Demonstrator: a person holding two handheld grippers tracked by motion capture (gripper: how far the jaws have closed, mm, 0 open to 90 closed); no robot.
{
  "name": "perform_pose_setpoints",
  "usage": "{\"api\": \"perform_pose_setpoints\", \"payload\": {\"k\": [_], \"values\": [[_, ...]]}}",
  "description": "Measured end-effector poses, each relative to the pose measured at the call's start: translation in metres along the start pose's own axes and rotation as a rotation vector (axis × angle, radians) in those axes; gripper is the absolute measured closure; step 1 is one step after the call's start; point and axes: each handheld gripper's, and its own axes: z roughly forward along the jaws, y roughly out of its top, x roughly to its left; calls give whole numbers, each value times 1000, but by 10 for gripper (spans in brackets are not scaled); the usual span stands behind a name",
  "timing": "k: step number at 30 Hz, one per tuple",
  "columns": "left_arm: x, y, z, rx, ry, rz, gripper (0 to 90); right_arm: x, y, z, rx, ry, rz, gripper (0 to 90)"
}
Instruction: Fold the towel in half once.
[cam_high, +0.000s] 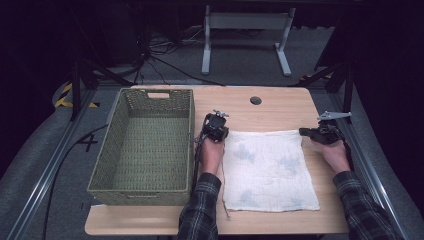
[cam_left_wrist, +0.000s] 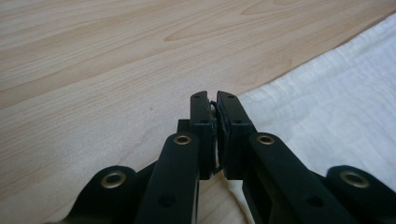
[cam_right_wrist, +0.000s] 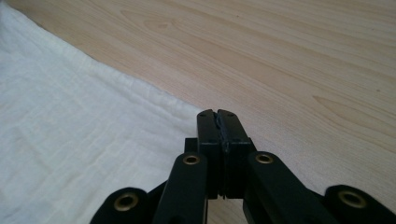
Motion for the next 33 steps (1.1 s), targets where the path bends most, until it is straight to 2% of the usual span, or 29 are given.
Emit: {"api": "perform_pose_setpoints", "payload": {"k": [3, 9, 11, 14, 23, 27, 33], "values": [[-5, -4, -8, 0, 18, 25, 862, 5, -1, -9, -17, 5, -11, 893], [-14, -9, -22, -24, 28, 32, 864, 16, -9, -24, -29, 13, -43, 894], [-19, -13, -28, -24, 36, 48, 864, 20, -14, -28, -21, 20, -50, 894], [-21, -17, -30, -29, 32, 47, 865, 22, -17, -30, -7, 24, -60, 894], [-36, -43, -39, -24, 22, 48, 865, 33, -29, -43, 3, 53, -61, 894], [-39, -49, -45, -32, 38, 46, 865, 37, -35, -47, 16, 65, -52, 894], [-45, -58, -52, -30, 33, 45, 865, 43, -43, -57, 23, 75, -56, 894]]}}
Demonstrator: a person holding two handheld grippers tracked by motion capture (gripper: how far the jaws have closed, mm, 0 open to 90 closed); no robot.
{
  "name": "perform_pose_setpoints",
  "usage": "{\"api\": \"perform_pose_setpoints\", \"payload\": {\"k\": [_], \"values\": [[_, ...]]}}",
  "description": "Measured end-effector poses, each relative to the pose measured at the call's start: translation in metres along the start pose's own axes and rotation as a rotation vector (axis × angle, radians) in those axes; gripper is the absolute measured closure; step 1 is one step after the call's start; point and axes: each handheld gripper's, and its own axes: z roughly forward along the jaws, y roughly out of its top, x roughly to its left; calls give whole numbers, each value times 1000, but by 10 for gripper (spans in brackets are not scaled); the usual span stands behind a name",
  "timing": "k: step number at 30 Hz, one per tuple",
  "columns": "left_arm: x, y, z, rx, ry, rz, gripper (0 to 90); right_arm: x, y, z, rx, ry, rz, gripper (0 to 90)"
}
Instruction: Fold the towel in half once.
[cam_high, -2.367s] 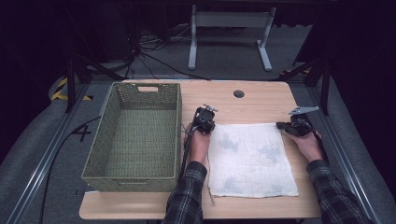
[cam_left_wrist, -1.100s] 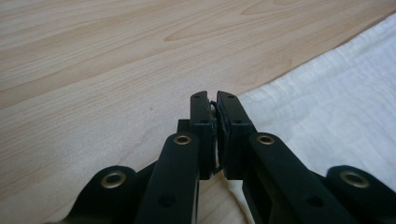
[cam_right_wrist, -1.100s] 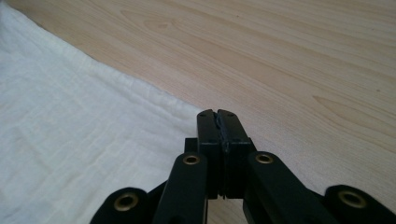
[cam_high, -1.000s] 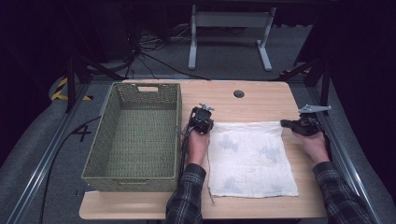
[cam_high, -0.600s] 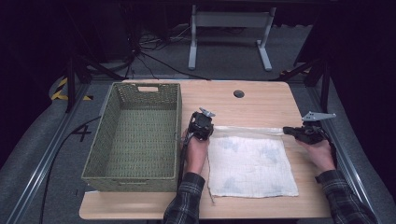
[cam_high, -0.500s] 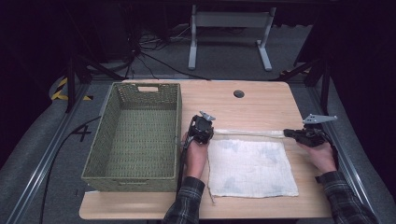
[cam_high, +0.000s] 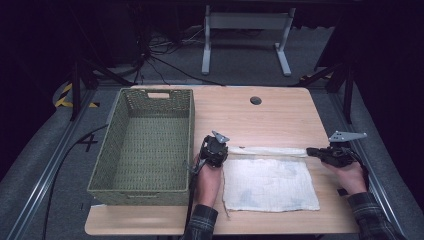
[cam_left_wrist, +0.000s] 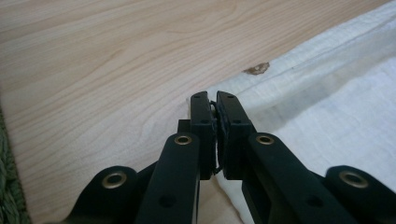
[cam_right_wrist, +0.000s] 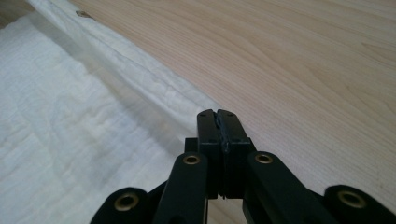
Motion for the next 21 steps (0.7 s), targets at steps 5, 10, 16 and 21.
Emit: {"api": "perform_pose_setpoints", "payload": {"k": [5, 10, 16, 21], "values": [[-8, -5, -6, -1, 12, 16, 865, 6, -7, -7, 5, 10, -6, 894], [-14, -14, -13, -1, 8, 14, 867, 12, -12, -13, 11, 20, -15, 894], [-22, -26, -24, -8, 3, 0, 869, 20, -20, -21, 24, 34, -25, 895], [-33, -34, -31, 9, 28, 31, 869, 29, -26, -26, 41, 41, -41, 895]]}}
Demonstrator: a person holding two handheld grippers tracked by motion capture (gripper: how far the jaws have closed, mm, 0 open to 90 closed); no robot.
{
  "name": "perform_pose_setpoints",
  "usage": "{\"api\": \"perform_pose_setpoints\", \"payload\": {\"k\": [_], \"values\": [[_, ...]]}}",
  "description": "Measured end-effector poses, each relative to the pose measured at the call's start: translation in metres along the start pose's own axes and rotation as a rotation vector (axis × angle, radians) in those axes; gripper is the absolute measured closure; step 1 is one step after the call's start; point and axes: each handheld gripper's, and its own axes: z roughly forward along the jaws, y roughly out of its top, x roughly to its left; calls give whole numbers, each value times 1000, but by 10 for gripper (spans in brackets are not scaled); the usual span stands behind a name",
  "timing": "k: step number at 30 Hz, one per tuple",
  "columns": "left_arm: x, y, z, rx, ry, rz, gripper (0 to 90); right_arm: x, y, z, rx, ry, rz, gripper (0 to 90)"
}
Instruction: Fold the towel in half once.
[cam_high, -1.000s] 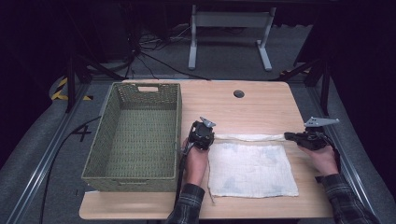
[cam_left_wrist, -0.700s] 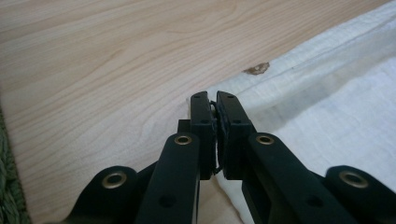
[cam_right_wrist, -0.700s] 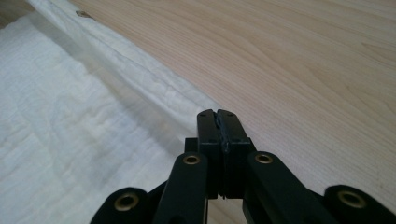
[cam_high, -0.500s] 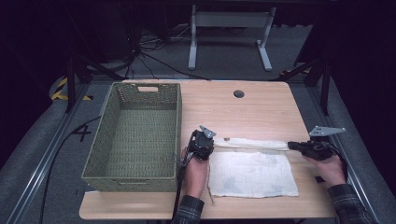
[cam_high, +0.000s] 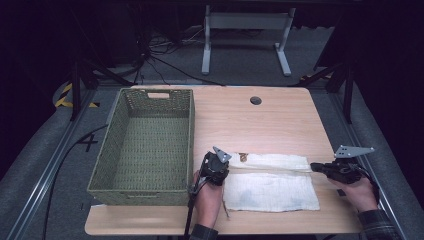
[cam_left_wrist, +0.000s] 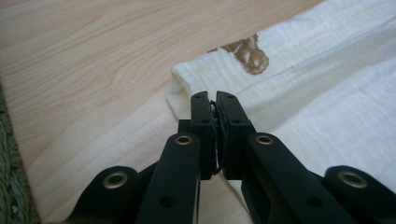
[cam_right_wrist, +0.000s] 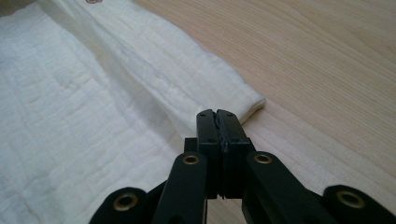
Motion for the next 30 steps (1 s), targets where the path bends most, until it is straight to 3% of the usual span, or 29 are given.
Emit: {"api": "perform_pose_setpoints", "payload": {"k": [10, 22, 30], "values": [[-16, -17, -16, -6, -7, 16, 869, 14, -16, -15, 0, 28, -3, 894], [-18, -35, -39, -17, -69, 23, 869, 35, -28, -25, 17, 63, -46, 895], [-30, -39, -55, -32, -87, 67, 869, 43, -37, -35, 11, 66, -54, 894]]}}
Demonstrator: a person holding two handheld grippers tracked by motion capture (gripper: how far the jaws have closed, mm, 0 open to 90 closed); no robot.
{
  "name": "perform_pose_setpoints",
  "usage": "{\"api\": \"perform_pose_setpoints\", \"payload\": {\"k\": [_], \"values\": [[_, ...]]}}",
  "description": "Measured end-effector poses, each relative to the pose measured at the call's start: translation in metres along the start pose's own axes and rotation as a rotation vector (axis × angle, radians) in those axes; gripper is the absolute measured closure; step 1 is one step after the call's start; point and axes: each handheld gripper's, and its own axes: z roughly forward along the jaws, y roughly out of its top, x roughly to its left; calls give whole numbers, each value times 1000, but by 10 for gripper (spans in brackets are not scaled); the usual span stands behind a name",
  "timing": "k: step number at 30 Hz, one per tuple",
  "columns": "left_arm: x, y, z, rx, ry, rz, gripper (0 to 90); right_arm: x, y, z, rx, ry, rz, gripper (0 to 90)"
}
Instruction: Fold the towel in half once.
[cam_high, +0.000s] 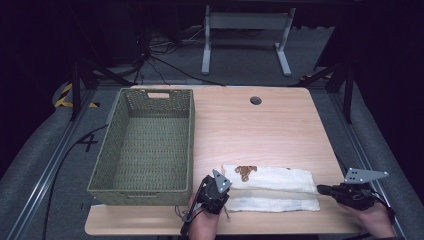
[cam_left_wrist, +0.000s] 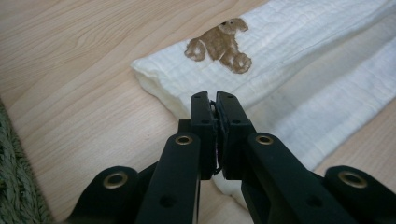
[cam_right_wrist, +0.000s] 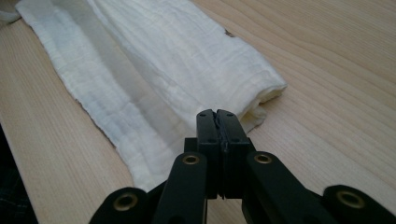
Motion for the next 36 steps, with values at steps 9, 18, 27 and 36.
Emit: {"api": "perform_pose_setpoints", "payload": {"k": [9, 18, 27, 36], "values": [[-9, -11, -7, 25, -30, 9, 869, 12, -12, -8, -1, 18, -7, 894], [-8, -26, 2, 83, -62, -3, 868, 16, -19, 0, 57, 46, -11, 893], [-9, -25, -1, 91, -83, 7, 818, 15, -19, 1, 57, 63, 3, 844], [-8, 0, -5, 61, -66, 46, 682, 8, -3, -4, -19, 37, -7, 784]]}}
